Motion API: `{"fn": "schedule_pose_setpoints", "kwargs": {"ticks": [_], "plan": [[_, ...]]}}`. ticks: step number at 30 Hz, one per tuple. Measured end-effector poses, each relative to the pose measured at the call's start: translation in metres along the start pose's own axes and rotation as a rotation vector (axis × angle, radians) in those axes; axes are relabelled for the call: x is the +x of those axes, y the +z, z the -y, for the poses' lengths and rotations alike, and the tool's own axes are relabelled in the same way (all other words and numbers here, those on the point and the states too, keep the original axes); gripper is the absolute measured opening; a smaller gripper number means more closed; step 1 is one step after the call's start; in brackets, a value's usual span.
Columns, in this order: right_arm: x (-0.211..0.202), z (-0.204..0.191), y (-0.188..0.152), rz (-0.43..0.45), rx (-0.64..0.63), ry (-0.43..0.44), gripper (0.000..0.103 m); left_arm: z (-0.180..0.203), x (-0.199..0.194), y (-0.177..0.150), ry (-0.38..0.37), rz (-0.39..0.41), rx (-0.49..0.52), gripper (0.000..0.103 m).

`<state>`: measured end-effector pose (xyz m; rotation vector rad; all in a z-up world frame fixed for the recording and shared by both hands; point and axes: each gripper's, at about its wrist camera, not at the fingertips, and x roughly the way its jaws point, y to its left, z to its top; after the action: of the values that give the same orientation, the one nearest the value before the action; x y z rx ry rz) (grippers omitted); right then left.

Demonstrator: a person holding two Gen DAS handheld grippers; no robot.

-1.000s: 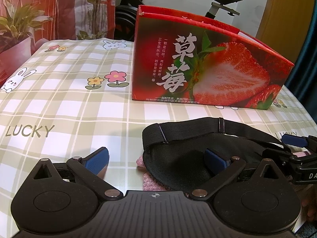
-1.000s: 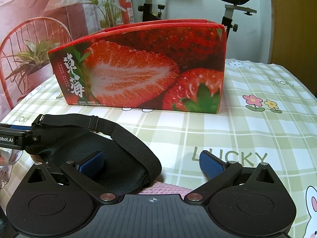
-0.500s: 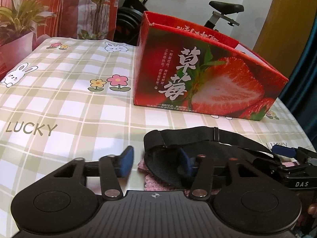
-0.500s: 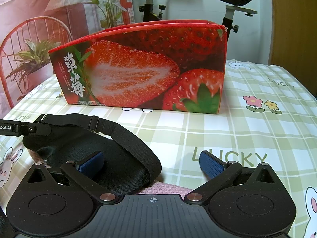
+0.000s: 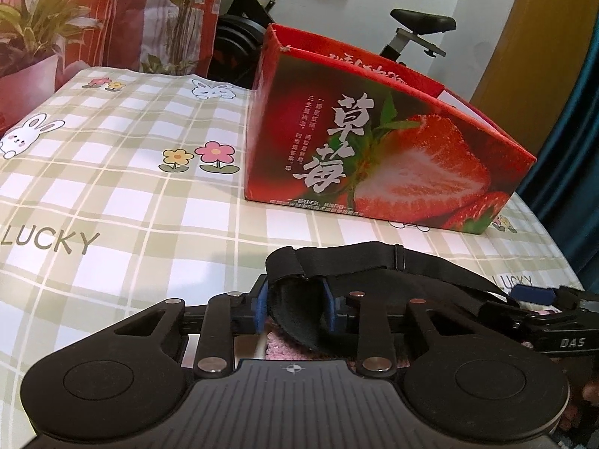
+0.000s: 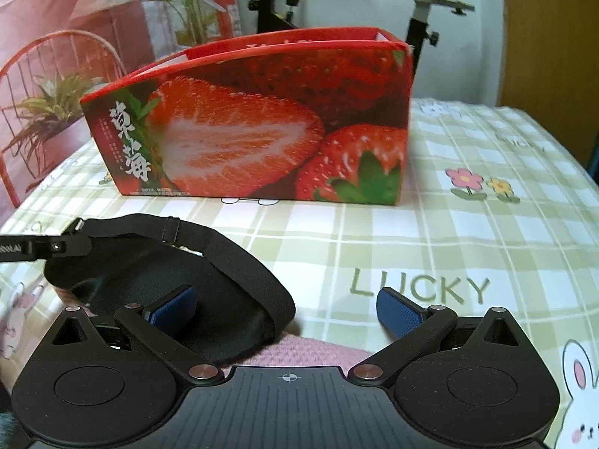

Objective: Organize soft objects
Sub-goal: 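Close both grippers on the pink knit towel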

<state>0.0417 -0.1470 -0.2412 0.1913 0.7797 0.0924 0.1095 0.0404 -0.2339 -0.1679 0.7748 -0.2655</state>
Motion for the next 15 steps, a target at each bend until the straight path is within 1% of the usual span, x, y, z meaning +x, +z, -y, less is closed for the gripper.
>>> {"fn": "schedule_pose_setpoints", "kwargs": {"ticks": [1, 2, 4, 5, 7, 8, 10, 12, 14, 15], "plan": [[-0.003, 0.001, 0.001, -0.004, 0.007, 0.010, 0.093, 0.000, 0.000, 0.000, -0.001, 0.000, -0.003, 0.030], [-0.005, 0.002, 0.001, -0.008, 0.008, 0.023, 0.090, -0.001, 0.000, 0.000, -0.001, 0.001, -0.005, 0.030], [-0.008, 0.001, 0.001, -0.016, 0.012, 0.051, 0.077, 0.000, -0.001, 0.000, 0.000, 0.003, -0.005, 0.029], [-0.008, 0.000, 0.001, -0.020, 0.016, 0.063, 0.074, 0.000, -0.001, 0.000, 0.000, 0.004, -0.006, 0.029], [-0.009, -0.001, 0.001, -0.026, 0.019, 0.082, 0.062, -0.001, -0.002, 0.000, -0.002, 0.005, -0.010, 0.029], [-0.010, -0.002, 0.001, -0.026, 0.019, 0.090, 0.060, -0.001, -0.002, 0.000, -0.004, 0.006, -0.012, 0.028], [-0.010, -0.004, 0.001, -0.028, 0.023, 0.105, 0.048, -0.003, -0.003, -0.001, -0.008, 0.007, -0.016, 0.028], [-0.011, -0.005, 0.002, -0.027, 0.032, 0.115, 0.040, -0.004, -0.004, -0.001, -0.009, 0.008, -0.018, 0.027], [-0.014, -0.005, 0.003, -0.014, 0.035, 0.108, 0.033, -0.005, -0.005, 0.000, -0.005, 0.017, -0.020, 0.023], [-0.015, -0.004, 0.004, 0.000, 0.035, 0.103, 0.025, -0.005, -0.007, 0.000, -0.003, 0.024, -0.022, 0.022]]}}
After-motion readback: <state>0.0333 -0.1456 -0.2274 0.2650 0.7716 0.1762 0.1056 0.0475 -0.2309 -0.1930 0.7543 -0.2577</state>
